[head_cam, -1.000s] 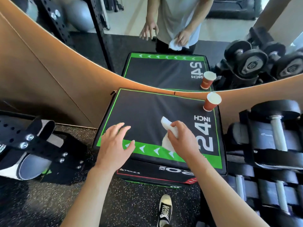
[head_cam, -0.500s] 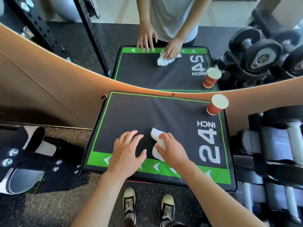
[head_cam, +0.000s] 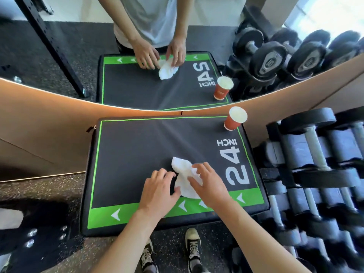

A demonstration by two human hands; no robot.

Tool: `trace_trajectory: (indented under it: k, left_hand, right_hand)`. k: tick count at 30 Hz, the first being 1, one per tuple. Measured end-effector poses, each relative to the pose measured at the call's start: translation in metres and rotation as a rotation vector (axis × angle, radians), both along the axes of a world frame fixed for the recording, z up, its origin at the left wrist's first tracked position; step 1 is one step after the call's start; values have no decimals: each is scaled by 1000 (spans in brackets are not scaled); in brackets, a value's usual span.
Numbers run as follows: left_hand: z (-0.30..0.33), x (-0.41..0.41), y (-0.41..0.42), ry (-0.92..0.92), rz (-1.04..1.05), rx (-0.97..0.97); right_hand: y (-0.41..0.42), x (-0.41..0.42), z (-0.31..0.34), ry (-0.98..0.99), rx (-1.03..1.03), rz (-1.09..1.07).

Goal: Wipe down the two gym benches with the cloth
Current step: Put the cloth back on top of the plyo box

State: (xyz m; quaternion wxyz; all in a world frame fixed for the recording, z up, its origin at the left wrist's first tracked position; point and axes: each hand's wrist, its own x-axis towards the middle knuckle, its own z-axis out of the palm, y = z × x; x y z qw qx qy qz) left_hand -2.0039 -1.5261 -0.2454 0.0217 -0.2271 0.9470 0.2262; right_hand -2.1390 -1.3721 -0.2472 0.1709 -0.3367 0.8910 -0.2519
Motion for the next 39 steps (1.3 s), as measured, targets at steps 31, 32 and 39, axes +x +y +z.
trace_trajectory:
  k: [31, 32, 39]
  left_hand:
    - [-6, -27, 42, -95, 203, -2]
    - [-5, -27, 41, -102, 201, -5]
    - [0, -5, 25, -119, 270, 10]
  right_hand:
    - [-16, -24, -4, -51, 201, -51]
    - [-16, -25, -3, -47, 208, -34]
    - [-10, -41, 14, 1, 212, -50]
